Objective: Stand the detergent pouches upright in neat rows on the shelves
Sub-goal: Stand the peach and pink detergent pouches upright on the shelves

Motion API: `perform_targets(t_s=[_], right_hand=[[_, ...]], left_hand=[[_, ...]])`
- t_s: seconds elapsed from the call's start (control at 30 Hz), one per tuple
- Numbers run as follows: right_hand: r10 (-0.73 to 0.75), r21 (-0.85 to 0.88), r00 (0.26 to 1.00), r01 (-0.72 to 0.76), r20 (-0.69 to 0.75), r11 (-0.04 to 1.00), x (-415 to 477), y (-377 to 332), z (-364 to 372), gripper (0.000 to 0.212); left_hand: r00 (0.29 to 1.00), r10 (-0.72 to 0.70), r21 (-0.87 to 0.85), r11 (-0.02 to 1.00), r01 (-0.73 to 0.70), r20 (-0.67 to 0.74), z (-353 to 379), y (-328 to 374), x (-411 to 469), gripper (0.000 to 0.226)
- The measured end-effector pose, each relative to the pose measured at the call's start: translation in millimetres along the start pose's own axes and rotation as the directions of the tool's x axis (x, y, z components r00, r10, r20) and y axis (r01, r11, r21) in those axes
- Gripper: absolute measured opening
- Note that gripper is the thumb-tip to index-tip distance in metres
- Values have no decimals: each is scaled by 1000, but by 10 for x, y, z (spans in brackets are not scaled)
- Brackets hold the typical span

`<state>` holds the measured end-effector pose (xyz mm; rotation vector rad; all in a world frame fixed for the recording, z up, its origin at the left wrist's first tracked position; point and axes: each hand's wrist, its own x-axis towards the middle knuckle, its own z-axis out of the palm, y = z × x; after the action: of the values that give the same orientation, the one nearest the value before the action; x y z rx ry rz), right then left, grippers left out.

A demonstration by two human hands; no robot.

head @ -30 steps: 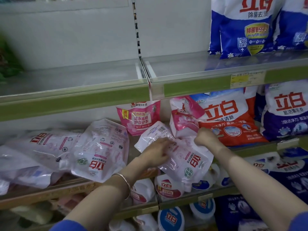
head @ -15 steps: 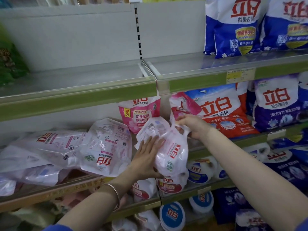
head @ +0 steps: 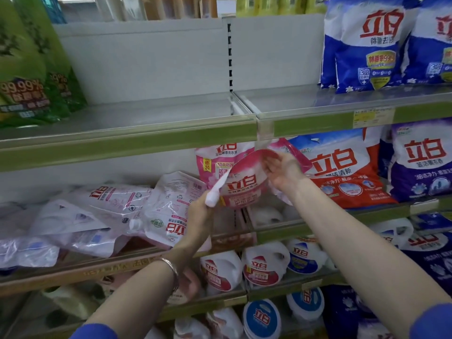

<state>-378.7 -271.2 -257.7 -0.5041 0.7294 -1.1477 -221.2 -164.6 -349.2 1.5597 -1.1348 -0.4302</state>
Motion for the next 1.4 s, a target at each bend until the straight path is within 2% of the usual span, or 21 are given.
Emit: perform_targets(t_s=[0.07, 0.17, 0.27, 0.33, 0.4, 0.43, 0.53, 0.6, 0.67, 0.77, 0.83, 0.93, 1.0, 1.03, 1.13, 1.3, 1.33, 1.4], right_hand=[[-47, 25, 998, 48, -51, 999, 14, -37, -72, 22], [-81, 54, 987, 90, -141, 995, 34, -128, -213, 22], [-133, -76, 969, 119, -208, 990, 76, -221, -285, 23], [-211, -247, 959, 161, -190, 956, 149, -236, -282, 23], [-272, -432, 957, 202, -106, 879, 243, -196, -242, 15], [-284, -517, 957, 217, -52, 828, 290, -160, -224, 21], [-316, -719, 948, 244, 35, 650, 475, -61, -222, 60], [-274, -762, 960, 216, 52, 610, 546, -17, -238, 72], [-167, -785, 985, 144, 52, 603, 583, 22, -286, 74], [-49, -890, 998, 53, 34, 453, 653, 86, -420, 64], [-63, -937, 996, 75, 57, 341, 698, 113, -492, 59], [-97, -972, 988, 140, 123, 186, 711, 86, -492, 64], [-50, -983, 985, 168, 164, 79, 756, 80, -476, 67], [-14, -984, 986, 168, 167, 61, 772, 79, -463, 69], [27, -977, 982, 185, 189, 107, 847, 102, -442, 65], [-25, -949, 978, 209, 209, 237, 913, 272, -373, 58], [-52, -944, 975, 222, 216, 244, 922, 318, -345, 58], [-140, -945, 961, 262, 238, 195, 934, 370, -258, 57]], left_hand=[[1000, 26, 34, 999, -26, 13, 9, 85, 126, 17], [995, 84, 102, 991, -89, 52, 57, 117, 296, 25], [987, 123, 109, 985, -134, 99, 63, 117, 358, 23], [985, 89, 85, 991, -102, 149, 21, 99, 409, 31], [983, 6, 60, 998, -17, 181, -8, 117, 502, 35], [985, -22, 60, 998, 12, 173, -5, 134, 560, 35], [984, -130, 52, 991, 124, 121, 33, 168, 719, 34], [971, -202, -35, 977, 208, 125, 75, 157, 771, 32], [966, -231, -83, 967, 242, 118, 103, 162, 777, 33], [979, -193, -145, 969, 200, 61, 148, 185, 735, 29], [973, -209, -169, 960, 222, 95, 147, 121, 692, 17], [924, -272, -33, 956, 291, 269, 126, -76, 599, 14], [903, -316, 82, 949, 306, 292, 148, -209, 573, 18], [907, -331, 84, 944, 320, 262, 167, -243, 578, 19], [915, -367, 67, 930, 361, 168, 208, -266, 650, 19], [928, -373, 77, 925, 372, 3, 138, -299, 848, 20], [927, -374, 76, 924, 375, -25, 87, -325, 915, 20], [923, -383, 55, 921, 385, -50, 18, -412, 1050, 19]])
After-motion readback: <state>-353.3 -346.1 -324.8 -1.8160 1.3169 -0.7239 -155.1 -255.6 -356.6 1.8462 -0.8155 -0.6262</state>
